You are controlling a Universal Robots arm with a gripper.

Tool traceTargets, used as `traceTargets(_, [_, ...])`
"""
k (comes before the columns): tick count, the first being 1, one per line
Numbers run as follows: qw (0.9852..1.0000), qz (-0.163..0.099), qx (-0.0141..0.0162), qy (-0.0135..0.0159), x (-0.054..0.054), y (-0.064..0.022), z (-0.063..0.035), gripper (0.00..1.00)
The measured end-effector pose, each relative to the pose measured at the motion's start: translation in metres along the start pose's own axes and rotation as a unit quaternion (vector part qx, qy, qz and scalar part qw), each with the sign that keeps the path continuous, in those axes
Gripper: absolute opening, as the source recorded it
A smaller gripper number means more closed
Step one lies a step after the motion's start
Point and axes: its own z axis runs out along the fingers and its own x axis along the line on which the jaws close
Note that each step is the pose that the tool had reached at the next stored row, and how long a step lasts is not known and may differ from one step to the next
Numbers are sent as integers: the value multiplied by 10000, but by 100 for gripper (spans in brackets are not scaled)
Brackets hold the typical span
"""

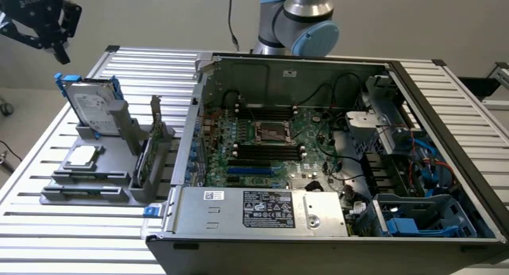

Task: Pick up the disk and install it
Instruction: 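Pick up the disk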

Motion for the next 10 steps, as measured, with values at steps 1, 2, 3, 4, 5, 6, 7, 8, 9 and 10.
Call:
traceTargets(1, [10000, -89, 0, 4, 0, 0, 4, 11])
traceTargets(2, [9998, -180, 0, 9, 0, 0, 7, 11])
traceTargets(3, [9996, -274, 0, 13, 0, -1, 10, 11])
traceTargets(4, [9993, -364, 1, 17, 0, -1, 14, 11])
traceTargets(5, [9990, -454, 1, 21, 0, -1, 18, 11])
traceTargets(6, [9985, -544, 0, 26, 0, -1, 21, 11])
traceTargets(7, [9980, -633, 0, 30, 0, -1, 24, 11])
traceTargets(8, [9974, -723, 1, 34, 0, -1, 28, 11])
traceTargets(9, [9966, -818, 1, 38, 0, -2, 32, 11])
traceTargets(10, [9958, -910, 1, 43, 0, -2, 36, 11])
